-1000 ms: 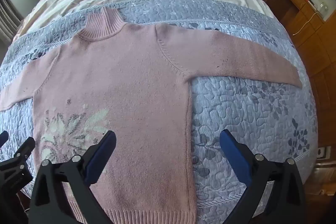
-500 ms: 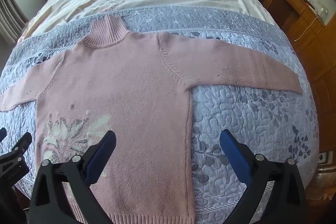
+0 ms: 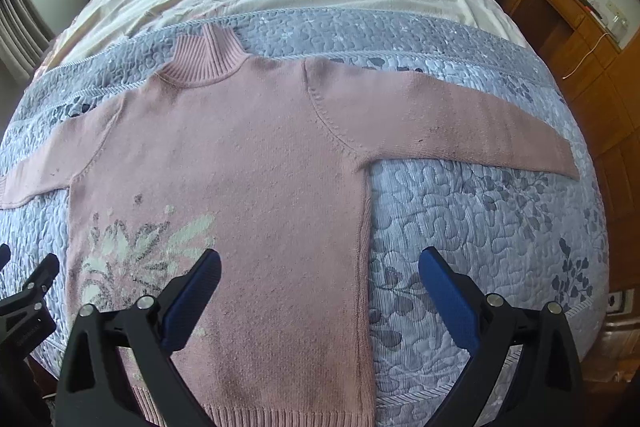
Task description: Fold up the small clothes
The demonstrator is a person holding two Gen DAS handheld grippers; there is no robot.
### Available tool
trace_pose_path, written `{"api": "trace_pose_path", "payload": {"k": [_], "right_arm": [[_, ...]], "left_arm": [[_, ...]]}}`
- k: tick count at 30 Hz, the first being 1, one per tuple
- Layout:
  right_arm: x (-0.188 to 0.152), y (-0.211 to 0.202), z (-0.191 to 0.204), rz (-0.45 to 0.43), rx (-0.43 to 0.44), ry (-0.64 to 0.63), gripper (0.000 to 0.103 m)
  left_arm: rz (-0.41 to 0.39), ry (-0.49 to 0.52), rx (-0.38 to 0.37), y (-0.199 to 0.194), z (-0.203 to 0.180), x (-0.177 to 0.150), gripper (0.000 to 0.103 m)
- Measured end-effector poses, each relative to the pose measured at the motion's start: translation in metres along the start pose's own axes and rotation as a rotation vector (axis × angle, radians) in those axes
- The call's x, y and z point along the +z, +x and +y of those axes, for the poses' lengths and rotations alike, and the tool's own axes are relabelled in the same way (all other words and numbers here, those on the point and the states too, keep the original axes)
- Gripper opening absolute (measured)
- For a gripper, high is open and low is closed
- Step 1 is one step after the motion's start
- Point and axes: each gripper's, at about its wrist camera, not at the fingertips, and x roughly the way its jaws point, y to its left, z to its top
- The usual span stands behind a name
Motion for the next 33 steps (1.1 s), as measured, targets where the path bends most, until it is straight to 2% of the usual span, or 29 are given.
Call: {"api": "trace_pose_path", "payload": {"k": [33], "right_arm": [[-0.0008, 0.0008, 0.0067, 0.001, 0.009, -0.003, 0.099]], "left_arm": [[-0.001, -0.017, 0.013, -0.0013, 0.0059, -0.0022, 0.100]]}}
